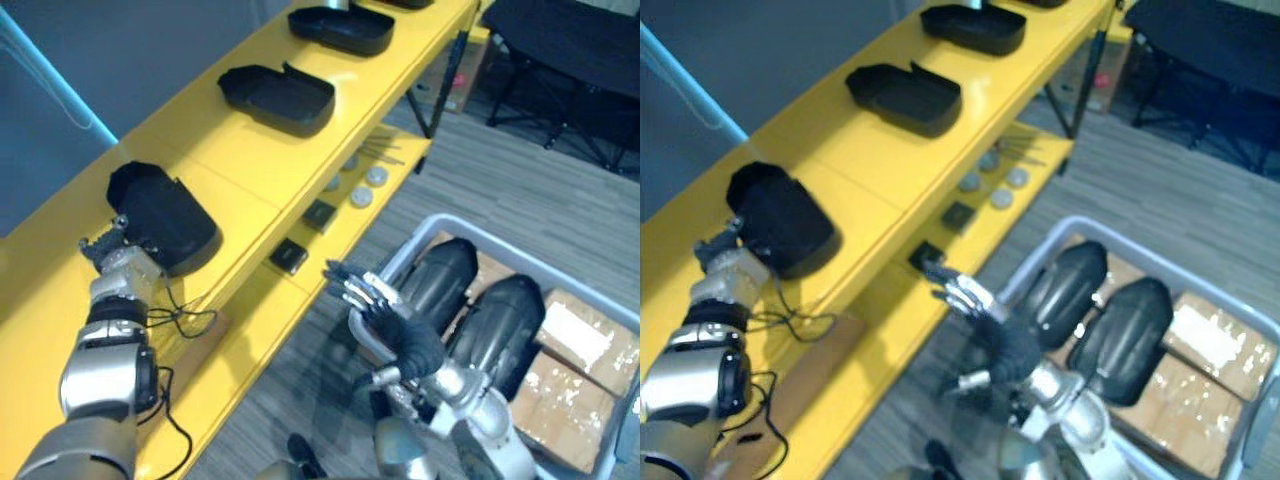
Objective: Walk over and take plastic housings, then place them on the shelf
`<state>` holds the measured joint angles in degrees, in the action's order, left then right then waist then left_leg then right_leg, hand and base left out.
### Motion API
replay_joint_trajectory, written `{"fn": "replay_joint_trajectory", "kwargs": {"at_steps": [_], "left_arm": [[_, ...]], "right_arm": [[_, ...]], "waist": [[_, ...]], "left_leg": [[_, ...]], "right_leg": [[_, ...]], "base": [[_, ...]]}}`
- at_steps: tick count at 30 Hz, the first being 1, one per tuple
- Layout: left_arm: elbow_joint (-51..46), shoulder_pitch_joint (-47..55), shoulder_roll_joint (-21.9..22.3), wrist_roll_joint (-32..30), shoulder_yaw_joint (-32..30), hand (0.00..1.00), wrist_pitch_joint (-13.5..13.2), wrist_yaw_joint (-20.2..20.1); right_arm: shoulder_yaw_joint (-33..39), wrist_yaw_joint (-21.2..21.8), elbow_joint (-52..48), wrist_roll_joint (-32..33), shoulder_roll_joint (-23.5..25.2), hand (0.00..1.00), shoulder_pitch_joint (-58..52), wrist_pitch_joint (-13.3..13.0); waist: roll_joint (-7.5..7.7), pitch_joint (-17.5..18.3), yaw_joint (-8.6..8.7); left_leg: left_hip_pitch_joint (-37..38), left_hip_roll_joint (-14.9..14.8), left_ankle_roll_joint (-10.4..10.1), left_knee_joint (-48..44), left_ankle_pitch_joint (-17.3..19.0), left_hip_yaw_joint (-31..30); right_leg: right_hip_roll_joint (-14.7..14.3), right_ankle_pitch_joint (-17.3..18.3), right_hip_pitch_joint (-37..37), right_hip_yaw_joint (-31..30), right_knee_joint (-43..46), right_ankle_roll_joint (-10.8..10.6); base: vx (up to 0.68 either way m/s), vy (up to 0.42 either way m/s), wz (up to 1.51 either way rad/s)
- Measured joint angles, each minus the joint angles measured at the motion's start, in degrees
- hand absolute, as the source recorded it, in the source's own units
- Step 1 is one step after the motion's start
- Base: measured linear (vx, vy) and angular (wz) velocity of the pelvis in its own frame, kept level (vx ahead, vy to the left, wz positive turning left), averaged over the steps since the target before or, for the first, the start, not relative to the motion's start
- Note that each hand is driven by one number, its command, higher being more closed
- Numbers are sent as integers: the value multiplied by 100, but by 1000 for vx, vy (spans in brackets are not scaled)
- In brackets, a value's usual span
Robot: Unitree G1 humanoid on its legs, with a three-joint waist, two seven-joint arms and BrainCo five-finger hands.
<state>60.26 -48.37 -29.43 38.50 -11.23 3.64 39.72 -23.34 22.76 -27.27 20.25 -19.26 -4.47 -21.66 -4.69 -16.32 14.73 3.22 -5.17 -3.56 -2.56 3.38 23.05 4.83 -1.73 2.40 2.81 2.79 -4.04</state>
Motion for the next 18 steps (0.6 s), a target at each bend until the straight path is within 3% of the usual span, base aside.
{"fn": "replay_joint_trajectory", "kwargs": {"at_steps": [5, 7, 11, 15, 18], "left_arm": [[-418, -13, 310, 147, 134, 0, -933, -18], [-858, 79, 356, 156, 212, 0, -1152, -90], [-3318, 1451, 916, 79, 246, 0, -1791, -900], [-6113, 3644, 1696, -758, 172, 0, -1970, -1389], [-7091, 4922, 1989, -1259, -183, 0, -2017, -1643]], "right_arm": [[-212, -717, 332, -444, 74, 0, 735, -54], [-218, -907, 596, -612, 115, 0, 791, -43], [-27, -1287, 1264, -760, 182, 0, 821, 100], [503, -1392, 1628, -818, 230, 0, 821, 219], [772, -1392, 1784, -920, 226, 0, 812, 362]], "waist": [[39, 34, -191], [66, 66, -295], [45, 306, -516], [51, 679, -886], [101, 851, -1176]], "left_leg": [[71, 21, 15, 44, -30, -192], [80, 23, 12, 72, -44, -221], [265, 50, 2, 267, -94, -464], [376, 78, 1, 331, -94, -821], [377, 97, -1, 342, -96, -1061]], "right_leg": [[18, -88, -289, 189, -271, -9], [13, -118, -348, 220, -357, -9], [-1, -170, -673, 515, -543, -25], [14, -167, -985, 901, -663, -28], [20, -157, -1151, 1163, -729, -40]], "base": [[-7, 1, 17], [12, -9, 16], [75, -10, 28], [57, 4, 38], [-15, -3, 44]]}}
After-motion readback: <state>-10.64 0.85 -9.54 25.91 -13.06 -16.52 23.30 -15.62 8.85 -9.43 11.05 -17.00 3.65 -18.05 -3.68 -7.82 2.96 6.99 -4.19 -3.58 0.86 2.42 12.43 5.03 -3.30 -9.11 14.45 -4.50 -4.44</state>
